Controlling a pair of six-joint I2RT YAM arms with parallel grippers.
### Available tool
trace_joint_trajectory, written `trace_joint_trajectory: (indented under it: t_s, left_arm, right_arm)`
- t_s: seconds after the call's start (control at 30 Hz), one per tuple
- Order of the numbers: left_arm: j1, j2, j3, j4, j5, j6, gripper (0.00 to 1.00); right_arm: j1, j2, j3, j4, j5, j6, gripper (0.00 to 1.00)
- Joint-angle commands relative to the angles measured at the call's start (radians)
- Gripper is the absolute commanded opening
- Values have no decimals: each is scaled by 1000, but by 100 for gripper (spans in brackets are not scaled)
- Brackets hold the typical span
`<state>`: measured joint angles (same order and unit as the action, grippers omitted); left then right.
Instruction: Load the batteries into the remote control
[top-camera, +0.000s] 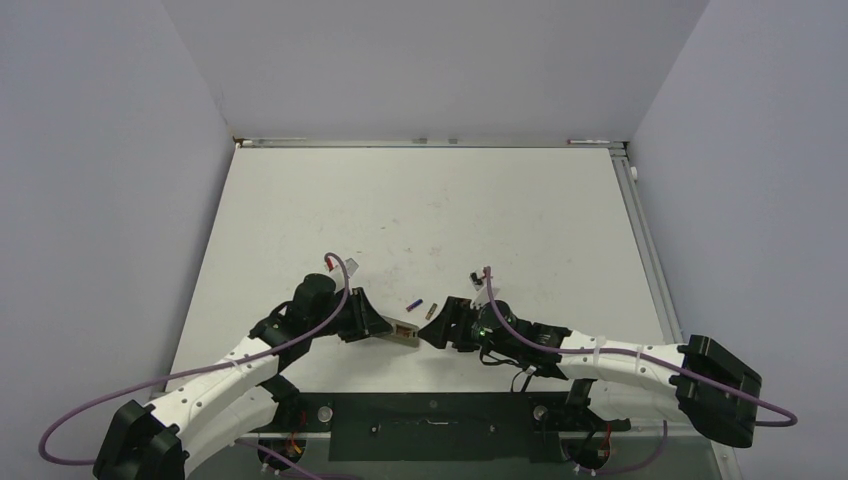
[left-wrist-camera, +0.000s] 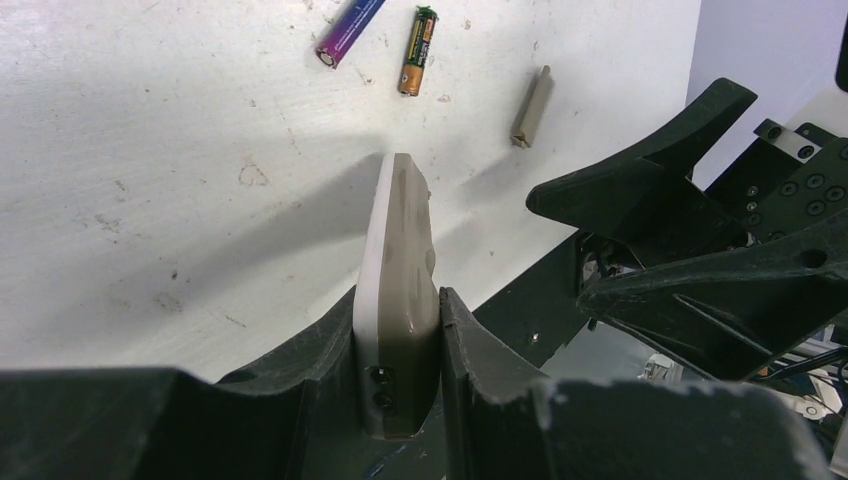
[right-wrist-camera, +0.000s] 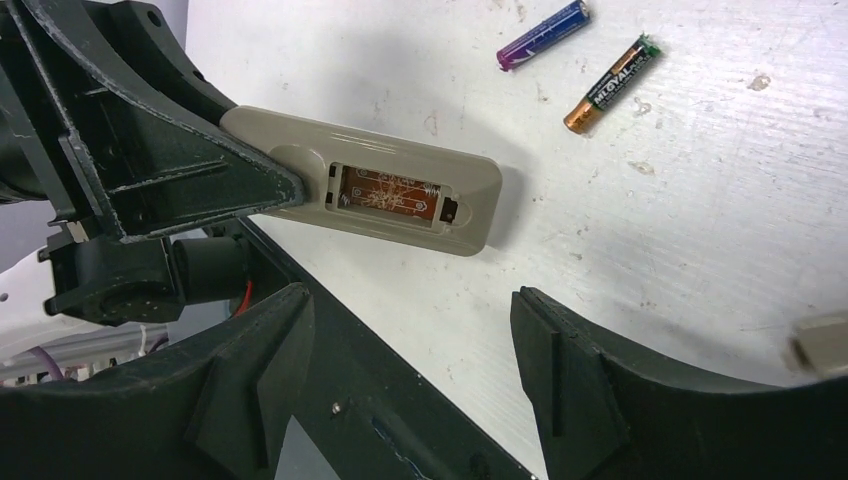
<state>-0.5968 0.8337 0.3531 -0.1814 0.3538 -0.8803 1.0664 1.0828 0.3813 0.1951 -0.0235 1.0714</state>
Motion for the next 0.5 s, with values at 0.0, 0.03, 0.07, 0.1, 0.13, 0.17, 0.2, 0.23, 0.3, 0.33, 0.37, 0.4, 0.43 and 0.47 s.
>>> trace_joint_trajectory:
  t_s: [0.0, 0.03, 0.07, 0.1, 0.13, 0.17, 0.2, 0.23, 0.3, 0.33, 0.37, 0.4, 0.43, 0.47]
  left_arm:
    - [-6, 5, 16, 43, -23, 26, 0]
    - [-6, 5, 19, 39, -26, 29, 0]
    - [-6, 4, 23, 36, -29, 31, 0]
    - [-6, 4, 26, 30, -32, 35, 0]
    - [-6, 4, 30, 26, -35, 36, 0]
    - [-6, 1, 34, 18, -37, 40, 0]
    - [-6, 0, 39, 11, -40, 44, 0]
    - [-6, -3, 42, 5, -43, 48, 0]
    - [-6, -9, 49, -6, -44, 52, 0]
    - [-6, -12, 54, -12, -46, 54, 0]
    - [-6, -16, 57, -17, -47, 55, 0]
    - [-6, -21, 60, -19, -45, 56, 0]
    - [-6, -26, 62, -22, -41, 55, 0]
    - [-6, -30, 63, -22, -35, 53, 0]
  right_arm:
    - [-14, -24, -10, 28, 8, 0, 71]
    - [-15, -31, -11, 22, 11, -4, 71]
    - [-18, -37, -12, 15, 15, -6, 71]
    - [-19, -42, -12, 1, 19, -9, 71]
    - [-22, -48, -12, -5, 20, -12, 71]
    - [-24, -55, -12, -15, 20, -14, 71]
    - [-26, -61, -12, -25, 20, -19, 71]
    - [-27, -67, -10, -42, 41, -24, 71]
    - [-29, -79, -4, -69, 60, -32, 71]
    - [-29, -84, -1, -84, 67, -38, 71]
    - [-30, -89, 2, -98, 73, -42, 71]
    - [-29, -93, 7, -110, 80, -48, 71]
    - [-30, -97, 14, -124, 89, -53, 71]
    - [-29, -102, 20, -136, 95, -59, 71]
